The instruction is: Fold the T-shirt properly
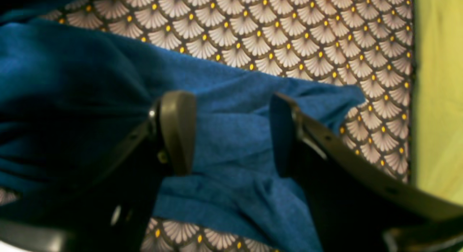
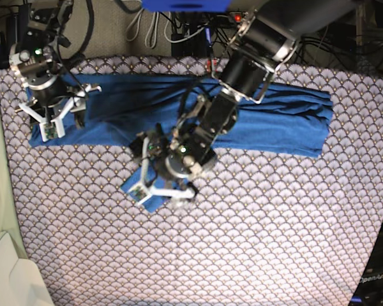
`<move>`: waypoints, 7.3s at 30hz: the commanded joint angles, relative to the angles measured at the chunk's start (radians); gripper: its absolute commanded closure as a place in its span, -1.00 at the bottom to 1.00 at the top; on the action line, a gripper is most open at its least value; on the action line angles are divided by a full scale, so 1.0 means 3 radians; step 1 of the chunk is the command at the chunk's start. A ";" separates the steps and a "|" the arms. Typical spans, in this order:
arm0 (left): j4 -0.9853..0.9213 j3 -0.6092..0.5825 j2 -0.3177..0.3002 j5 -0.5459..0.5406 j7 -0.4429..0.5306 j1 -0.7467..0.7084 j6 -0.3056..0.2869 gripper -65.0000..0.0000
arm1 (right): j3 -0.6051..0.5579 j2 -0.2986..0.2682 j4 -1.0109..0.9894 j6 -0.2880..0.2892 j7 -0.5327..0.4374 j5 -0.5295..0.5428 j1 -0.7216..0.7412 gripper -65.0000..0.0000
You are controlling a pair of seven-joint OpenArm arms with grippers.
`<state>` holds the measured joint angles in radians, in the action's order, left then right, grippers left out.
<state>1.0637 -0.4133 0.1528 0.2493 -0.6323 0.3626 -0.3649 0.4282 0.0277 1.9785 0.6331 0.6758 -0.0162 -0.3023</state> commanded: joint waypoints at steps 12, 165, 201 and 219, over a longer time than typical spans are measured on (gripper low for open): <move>-0.0986 -0.0742 0.0014 -0.1079 0.0699 0.0579 0.0687 -0.91 | 0.0304 -0.0013 0.0061 0.0217 -0.0071 0.0046 0.0085 -0.03; 0.2318 0.3493 -0.0808 -0.1125 -0.0815 -0.1753 -0.0024 -1.00 | -0.0003 -0.0003 0.0031 0.0217 -0.0076 0.0051 0.0289 -0.02; 0.1157 0.3314 -0.0798 -0.1125 -0.0785 -0.1436 -0.0576 -1.00 | 0.0012 -0.0018 0.0031 0.0217 -0.0076 0.0036 0.0294 -0.02; 0.1157 0.3308 -0.0808 -0.1110 -0.0785 -0.1436 -0.0602 0.61 | 0.0012 -0.0018 0.0031 0.0217 -0.0076 0.0036 0.0289 -0.02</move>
<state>1.4174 0.5804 -0.0875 -0.1215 -0.8040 -0.0578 -0.5476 0.4294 0.0303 1.9728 0.6987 0.6769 -0.0196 -0.2226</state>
